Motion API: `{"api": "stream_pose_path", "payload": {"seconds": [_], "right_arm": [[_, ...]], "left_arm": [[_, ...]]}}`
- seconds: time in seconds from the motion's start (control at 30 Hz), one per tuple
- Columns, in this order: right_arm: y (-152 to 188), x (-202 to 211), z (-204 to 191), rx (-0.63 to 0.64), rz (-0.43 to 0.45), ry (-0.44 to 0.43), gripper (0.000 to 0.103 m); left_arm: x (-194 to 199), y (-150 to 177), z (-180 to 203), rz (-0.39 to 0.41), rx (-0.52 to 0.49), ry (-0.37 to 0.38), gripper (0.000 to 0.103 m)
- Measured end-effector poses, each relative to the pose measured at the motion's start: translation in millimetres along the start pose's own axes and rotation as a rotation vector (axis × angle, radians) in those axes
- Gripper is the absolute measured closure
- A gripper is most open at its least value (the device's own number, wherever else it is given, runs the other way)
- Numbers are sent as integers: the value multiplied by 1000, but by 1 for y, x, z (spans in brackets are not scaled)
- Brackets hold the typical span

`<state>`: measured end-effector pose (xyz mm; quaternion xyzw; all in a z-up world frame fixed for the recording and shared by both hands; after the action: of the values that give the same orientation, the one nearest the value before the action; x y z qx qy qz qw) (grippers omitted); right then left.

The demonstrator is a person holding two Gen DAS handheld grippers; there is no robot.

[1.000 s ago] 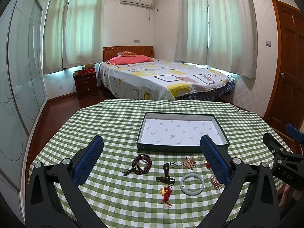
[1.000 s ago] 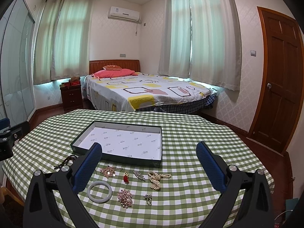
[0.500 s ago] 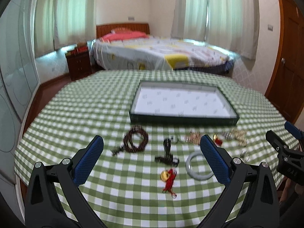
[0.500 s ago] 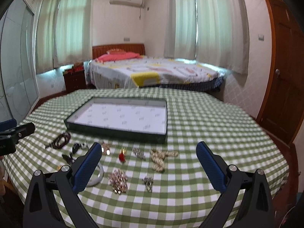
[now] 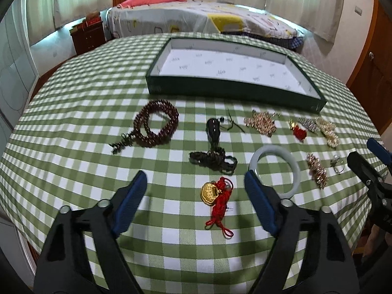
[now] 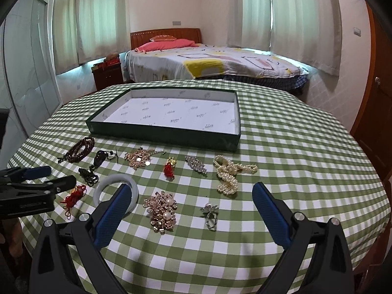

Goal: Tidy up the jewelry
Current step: 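Lower the left tool onto the gold pendant with red tassel and close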

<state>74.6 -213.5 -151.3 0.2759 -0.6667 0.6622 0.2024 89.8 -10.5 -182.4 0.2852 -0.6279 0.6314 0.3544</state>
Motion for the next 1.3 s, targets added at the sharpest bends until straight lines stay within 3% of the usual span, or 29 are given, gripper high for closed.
{"api": "stream_pose_path", "payload": {"seconds": [0.1,0.37,0.53,0.7,0.97,1.3], "right_arm": [[0,-3,-1,6,-7,-1,7],[3,-9,2,-7,-31,-5,7],[4,-10,6,-21,-37,-5,7],[7,-13,10,-41,-47,-4,7],[11,-17,21,-74,-58,6,7],[17,-26,21,-78,-89,-12,11]], "left_arm": [[-11,3,1,-39,2,9,35],[-19,6,6,-60,-15,14,37],[-17,6,1,-51,0,-7,49],[-14,7,-3,-36,12,24,76],[-13,8,3,-27,4,86,78],[-1,3,2,26,4,72,79]]}}
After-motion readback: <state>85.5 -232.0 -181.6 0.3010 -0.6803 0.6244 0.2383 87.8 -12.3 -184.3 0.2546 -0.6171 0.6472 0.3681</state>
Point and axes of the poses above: each gripper's, at about its wrist camera, not at the fingertips, and x roughly against the way its jaws point, z to its right, y to its underside, the point moved 3 cm from there along -x, roughly the way its jaws point
